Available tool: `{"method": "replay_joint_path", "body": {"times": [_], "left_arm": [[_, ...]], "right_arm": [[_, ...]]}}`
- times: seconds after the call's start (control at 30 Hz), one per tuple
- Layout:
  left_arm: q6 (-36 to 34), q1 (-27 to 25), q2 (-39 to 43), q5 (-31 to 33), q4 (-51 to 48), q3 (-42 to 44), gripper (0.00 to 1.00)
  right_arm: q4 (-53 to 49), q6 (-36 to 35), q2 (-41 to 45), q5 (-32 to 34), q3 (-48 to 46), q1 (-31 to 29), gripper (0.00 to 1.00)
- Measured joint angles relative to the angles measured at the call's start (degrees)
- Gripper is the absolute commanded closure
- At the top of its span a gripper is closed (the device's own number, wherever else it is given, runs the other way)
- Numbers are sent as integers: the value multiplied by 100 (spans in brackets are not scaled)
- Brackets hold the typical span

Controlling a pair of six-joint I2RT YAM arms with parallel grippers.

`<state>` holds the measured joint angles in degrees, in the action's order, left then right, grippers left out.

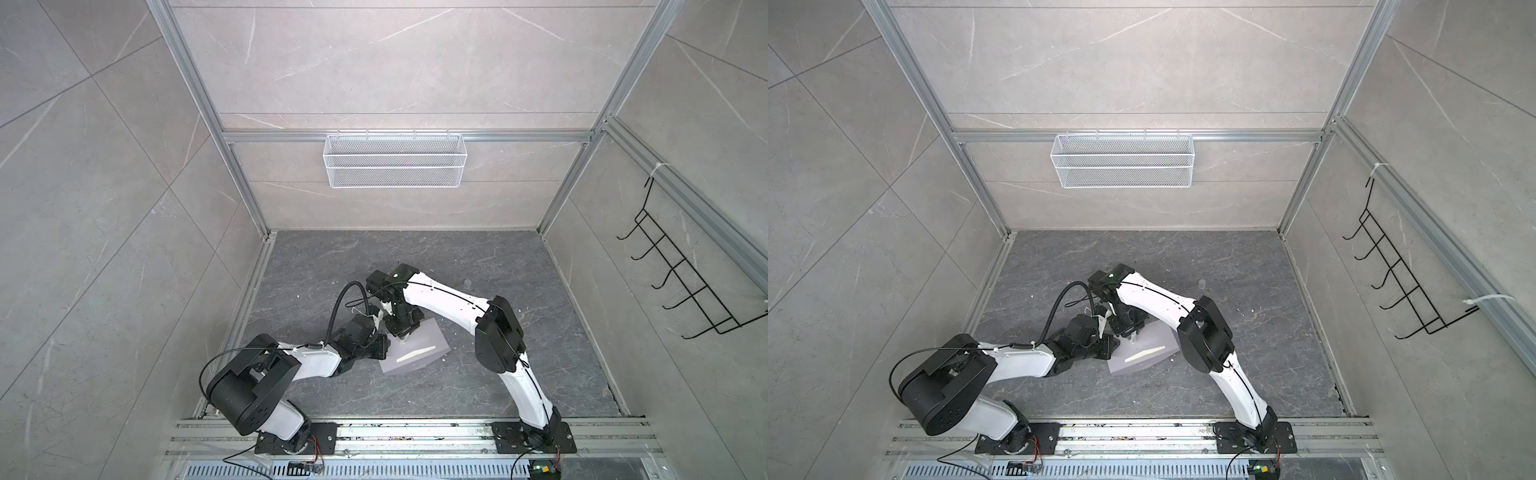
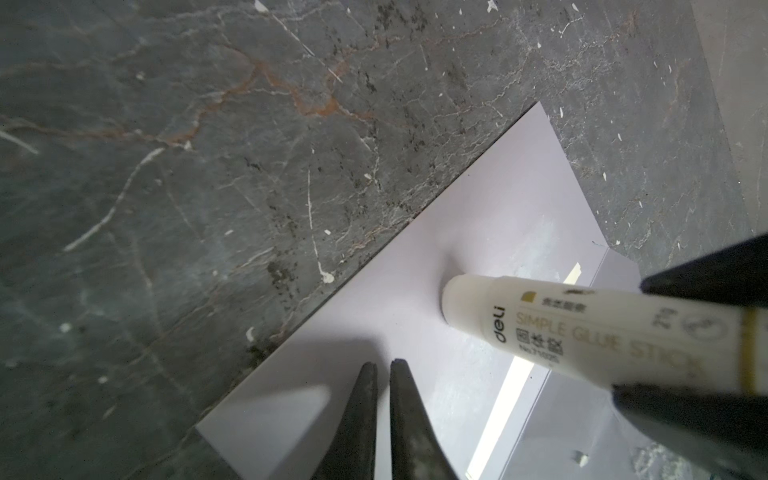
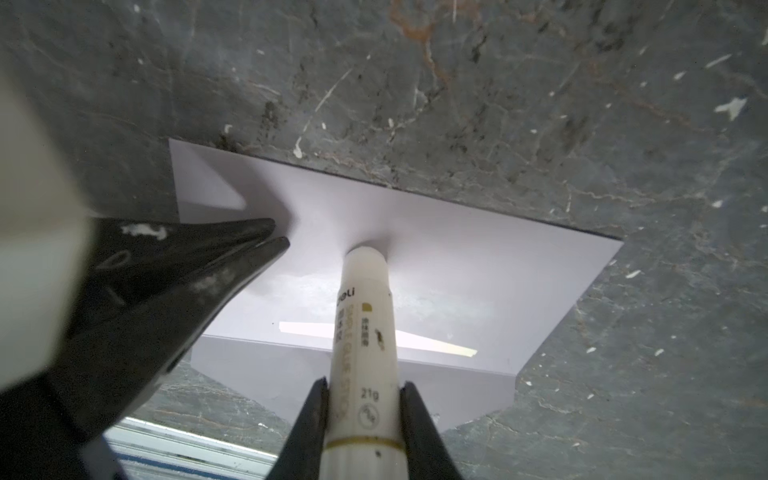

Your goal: Place the letter into the envelope and seal it

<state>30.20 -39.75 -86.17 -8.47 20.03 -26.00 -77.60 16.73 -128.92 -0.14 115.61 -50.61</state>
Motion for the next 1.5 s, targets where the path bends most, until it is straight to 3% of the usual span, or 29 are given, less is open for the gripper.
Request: {"method": "replay_joint_path", "body": {"times": [0.77,1.23,1.5], "left_arm": [[-2,0,0,0,0,0,86],[-2,0,-13,-7,20,-2,86],[0,0,-46,-13,85,-2,87]], "right_arm": [[136,-46,490,35,-835,782,100],[273,-15,1060,-118,-914,807,100],[282,50,1300,-297,-787,374,100]]}}
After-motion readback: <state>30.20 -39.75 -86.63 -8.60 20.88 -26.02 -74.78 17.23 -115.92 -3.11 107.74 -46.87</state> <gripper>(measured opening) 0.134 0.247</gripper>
